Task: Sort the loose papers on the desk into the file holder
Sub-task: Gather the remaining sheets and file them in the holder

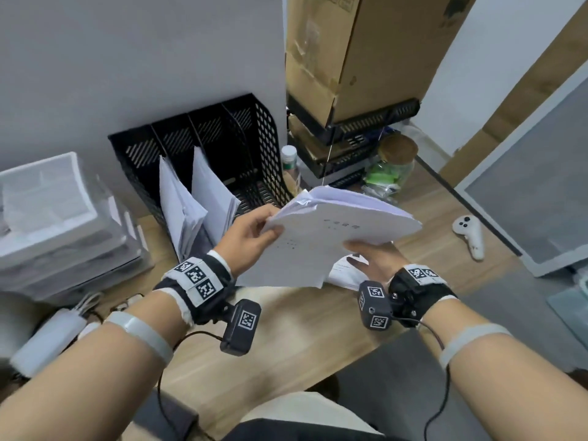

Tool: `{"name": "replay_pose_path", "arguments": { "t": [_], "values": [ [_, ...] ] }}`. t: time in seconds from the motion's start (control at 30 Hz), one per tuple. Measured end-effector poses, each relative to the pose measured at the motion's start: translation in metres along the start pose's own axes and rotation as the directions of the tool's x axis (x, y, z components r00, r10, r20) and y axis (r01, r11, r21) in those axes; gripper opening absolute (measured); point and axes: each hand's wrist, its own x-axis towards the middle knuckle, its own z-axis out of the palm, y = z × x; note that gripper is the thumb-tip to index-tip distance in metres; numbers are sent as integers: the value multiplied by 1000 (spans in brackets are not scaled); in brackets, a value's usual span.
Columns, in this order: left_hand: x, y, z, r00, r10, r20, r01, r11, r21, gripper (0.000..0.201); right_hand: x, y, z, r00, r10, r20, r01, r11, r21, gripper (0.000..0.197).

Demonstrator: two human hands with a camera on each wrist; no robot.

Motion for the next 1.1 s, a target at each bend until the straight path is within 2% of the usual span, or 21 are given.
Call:
{"name": "replay_pose_path", "arguments": {
  "t": [0.07,0.1,0.13,0.17,0.2,0.23,0.3,0.37,0.43,0.5,0.57,0.6,0.63,0.73,0.8,0.87,0.97,1.03,1.1],
  "values": [
    [-5,5,-1,1000,-24,19,25,999,-38,19,-2,-5,3,999,-2,-54,1,1000,-21,40],
    [-7,6,-1,999,-35,15,36,998,-50,20,0,-3,2,999,-49,-7,48,995,-83,42],
    [-9,7,-1,999,-43,3,43,998,-55,17,0,-7,3,997,-13,76,17,998,-52,45],
    [-10,6,-2,998,-54,-15,53,996,-66,11,4,-3,2,985,-38,169,58,992,-116,49],
    [-12,4,-3,997,-70,-39,67,995,-79,8,4,-2,6,978,-70,197,106,978,-182,49],
    [-14,1,-4,993,-97,-68,91,992,-87,10,2,-4,9,977,-124,172,163,959,-231,43],
    [-17,-5,-4,976,-160,-147,154,987,-50,21,-3,-8,14,969,-211,128,244,889,-387,16],
    [-21,-12,-3,949,-226,-221,224,974,-33,27,-9,-15,23,960,-264,95,280,901,-331,12],
    [-26,-17,0,922,-263,-284,251,965,-78,26,-20,-19,33,929,-348,128,369,900,-233,8],
    [-33,-16,9,915,-259,-309,234,965,-118,24,-28,-15,34,899,-411,150,437,864,-251,12],
    [-40,-21,19,915,-204,-348,197,979,-56,27,-35,-9,36,879,-436,195,477,819,-319,19],
    [-44,-26,24,922,-176,-345,182,983,-14,29,-36,-3,35,877,-431,211,479,810,-338,22],
    [-46,-32,28,923,-199,-330,210,978,-3,29,-38,3,35,887,-407,216,459,822,-338,25],
    [-55,-48,41,893,-376,-248,388,921,2,17,-42,21,36,928,-312,203,371,822,-433,33],
    [-58,-58,45,884,-420,-208,443,893,82,23,-37,28,33,949,-256,184,315,808,-498,38],
    [-56,-61,45,848,-481,-220,521,833,185,39,-30,31,32,966,-239,99,254,800,-543,43],
    [-49,-59,38,801,-534,-270,596,754,277,37,-20,30,26,970,-221,-98,112,770,-628,50],
    [-44,-45,36,800,-526,-287,595,754,277,30,-21,23,30,985,-173,0,130,744,-656,54],
    [-37,-33,36,852,-436,-289,521,761,386,22,-31,11,47,966,-160,201,257,640,-724,62]
  ]
}}
